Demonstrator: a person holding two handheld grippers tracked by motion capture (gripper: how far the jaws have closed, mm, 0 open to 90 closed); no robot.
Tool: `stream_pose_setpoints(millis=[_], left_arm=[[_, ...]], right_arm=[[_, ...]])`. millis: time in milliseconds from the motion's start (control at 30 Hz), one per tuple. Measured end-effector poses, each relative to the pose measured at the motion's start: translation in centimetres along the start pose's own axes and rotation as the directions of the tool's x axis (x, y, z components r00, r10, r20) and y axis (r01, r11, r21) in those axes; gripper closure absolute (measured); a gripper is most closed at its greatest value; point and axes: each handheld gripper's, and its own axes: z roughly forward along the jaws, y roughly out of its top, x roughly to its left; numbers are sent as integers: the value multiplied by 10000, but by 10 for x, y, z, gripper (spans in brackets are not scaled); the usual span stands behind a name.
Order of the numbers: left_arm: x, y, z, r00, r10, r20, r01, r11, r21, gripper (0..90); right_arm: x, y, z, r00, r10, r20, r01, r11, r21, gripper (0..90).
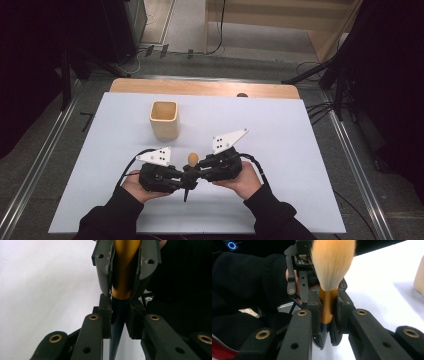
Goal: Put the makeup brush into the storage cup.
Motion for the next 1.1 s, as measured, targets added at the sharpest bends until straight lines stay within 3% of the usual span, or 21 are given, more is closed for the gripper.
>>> stream_pose_setpoints(millis=[300, 367, 500, 533, 667, 833, 1033, 1100], left_arm=[[0, -1, 0, 9997, 230, -90, -231, 9996, -133, 786], [0, -1, -1, 9995, 304, 14, -304, 9994, -179, 789], [1, -2, -3, 9988, 462, -172, -465, 9988, -176, 788], [1, -2, -4, 9986, 477, -234, -482, 9987, -187, 789], [3, -3, -9, 9980, 460, -437, -477, 9981, -393, 789], [4, -4, -17, 9961, 509, -720, -546, 9972, -502, 789], [5, -5, -24, 9947, 465, -917, -523, 9967, -625, 789], [5, -6, -25, 9943, 472, -961, -538, 9963, -664, 789]], right_arm=[[-1, -1, -1, 10000, 78, 33, -78, 9999, -65, 774], [0, -1, -1, 10000, 7, 84, -5, 9998, -189, 683], [1, 0, -2, 9996, -135, 244, 141, 9996, -233, 580], [1, -1, -3, 9992, -228, 328, 237, 9993, -278, 513], [1, -3, -7, 9947, -653, 800, 703, 9956, -616, 403], [-1, -7, -13, 9879, -759, 1354, 861, 9937, -712, 333], [-4, -13, -21, 9831, -707, 1690, 890, 9907, -1033, 289], [-2, -14, -22, 9747, -912, 2039, 1129, 9888, -977, 266]])
